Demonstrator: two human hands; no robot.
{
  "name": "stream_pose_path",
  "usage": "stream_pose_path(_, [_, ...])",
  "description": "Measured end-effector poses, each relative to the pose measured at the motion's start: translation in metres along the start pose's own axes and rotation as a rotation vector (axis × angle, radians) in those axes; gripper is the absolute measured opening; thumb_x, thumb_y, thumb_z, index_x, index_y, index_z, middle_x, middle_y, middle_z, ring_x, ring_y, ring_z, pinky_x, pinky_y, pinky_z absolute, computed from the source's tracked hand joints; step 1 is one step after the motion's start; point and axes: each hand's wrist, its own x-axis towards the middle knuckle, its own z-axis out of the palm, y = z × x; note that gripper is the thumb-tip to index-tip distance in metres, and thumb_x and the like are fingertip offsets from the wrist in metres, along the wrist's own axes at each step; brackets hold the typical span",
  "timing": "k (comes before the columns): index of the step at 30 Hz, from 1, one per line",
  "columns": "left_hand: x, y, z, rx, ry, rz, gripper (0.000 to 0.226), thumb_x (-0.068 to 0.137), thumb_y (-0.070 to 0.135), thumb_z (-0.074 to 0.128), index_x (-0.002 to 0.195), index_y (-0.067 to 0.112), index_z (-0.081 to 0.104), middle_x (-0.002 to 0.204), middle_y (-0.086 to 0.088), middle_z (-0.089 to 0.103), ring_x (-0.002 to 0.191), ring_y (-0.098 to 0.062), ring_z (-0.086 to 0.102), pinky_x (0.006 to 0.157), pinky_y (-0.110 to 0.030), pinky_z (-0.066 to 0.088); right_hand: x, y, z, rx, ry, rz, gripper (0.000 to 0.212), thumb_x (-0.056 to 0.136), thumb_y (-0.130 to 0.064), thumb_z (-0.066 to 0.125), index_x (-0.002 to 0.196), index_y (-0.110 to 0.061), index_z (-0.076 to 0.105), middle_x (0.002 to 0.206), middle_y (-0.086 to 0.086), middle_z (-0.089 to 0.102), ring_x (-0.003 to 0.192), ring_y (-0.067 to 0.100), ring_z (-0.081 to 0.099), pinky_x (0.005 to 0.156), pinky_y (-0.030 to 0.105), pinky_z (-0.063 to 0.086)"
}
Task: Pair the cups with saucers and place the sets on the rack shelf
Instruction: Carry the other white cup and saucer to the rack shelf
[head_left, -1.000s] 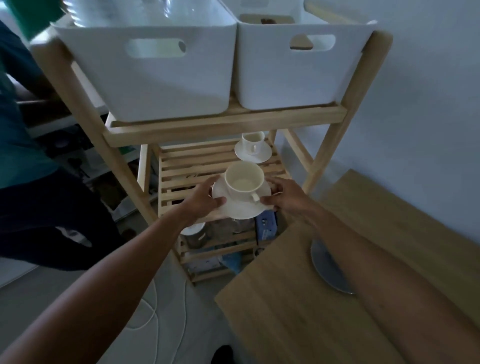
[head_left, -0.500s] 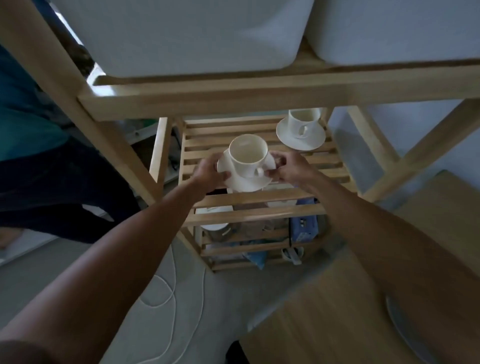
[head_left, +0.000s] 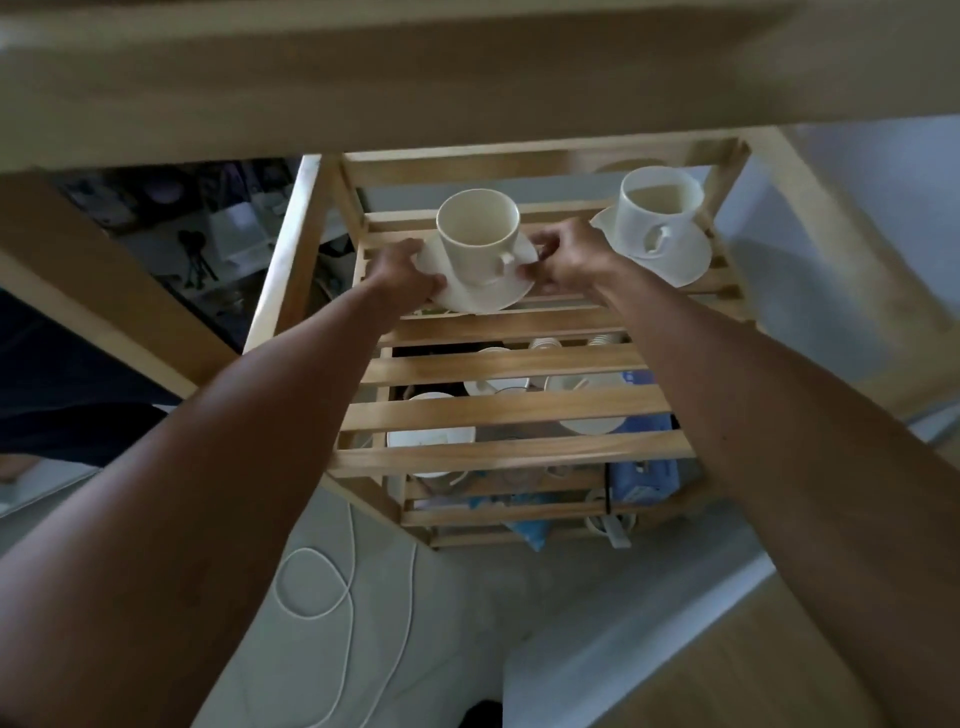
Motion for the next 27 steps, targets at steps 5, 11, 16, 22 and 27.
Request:
stream_pose_path(5, [0.014, 0.007, -0.004, 0.009, -0.034, -0.027, 0.059, 0.083, 0.006, 0.071, 0.137, 0.018, 0.049, 0.132, -0.012, 0.054, 0.108, -0.029, 0.063, 0.072, -0.033, 0.061, 0.016, -0.005, 0.001, -0.098, 0.039, -0.014, 0.05, 0.074, -0.008, 0.084, 0.121, -0.014, 0.068, 0.113, 0.005, 0.07, 0.092, 0.019, 0.07, 0.077, 0.033, 0.061])
stream_pose_path(11, [0.022, 0.005, -0.008, 0.091, -0.025, -0.031, 0.058, 0.08, 0.015, 0.075, 0.133, 0.021, 0.052, 0.128, -0.012, 0.057, 0.107, -0.03, 0.064, 0.085, -0.043, 0.058, 0.022, -0.006, 0.006, -0.118, 0.063, -0.007, 0.052, 0.073, -0.01, 0.084, 0.122, -0.012, 0.066, 0.115, 0.008, 0.069, 0.093, 0.02, 0.069, 0.075, 0.031, 0.06])
stream_pose_path(16, [0.013, 0.004, -0.009, 0.2, 0.048, 0.027, 0.057, 0.08, 0.023, 0.075, 0.132, 0.018, 0.053, 0.128, -0.011, 0.059, 0.111, -0.028, 0.06, 0.096, -0.04, 0.052, 0.014, -0.006, 0.007, -0.139, 0.058, -0.004, 0.048, 0.079, -0.017, 0.08, 0.125, -0.016, 0.063, 0.113, 0.004, 0.069, 0.086, 0.019, 0.07, 0.079, 0.036, 0.061])
stream_pose_path(22, [-0.019, 0.004, -0.014, 0.189, 0.093, 0.046, 0.061, 0.085, 0.025, 0.07, 0.139, 0.018, 0.042, 0.134, -0.012, 0.05, 0.119, -0.029, 0.052, 0.101, -0.044, 0.046, -0.027, -0.01, 0.0, -0.304, -0.004, -0.064, 0.07, 0.08, -0.031, 0.079, 0.141, -0.024, 0.047, 0.125, 0.001, 0.063, 0.111, 0.022, 0.061, 0.097, 0.037, 0.049])
stream_pose_path(27, [-0.064, 0.01, -0.025, 0.218, 0.075, 0.086, 0.058, 0.085, 0.03, 0.068, 0.136, 0.022, 0.043, 0.133, -0.013, 0.049, 0.117, -0.027, 0.052, 0.101, -0.047, 0.047, -0.08, -0.015, -0.011, -0.401, -0.019, -0.076, 0.09, 0.082, -0.035, 0.077, 0.153, -0.018, 0.025, 0.152, 0.012, 0.039, 0.137, 0.029, 0.039, 0.112, 0.04, 0.035])
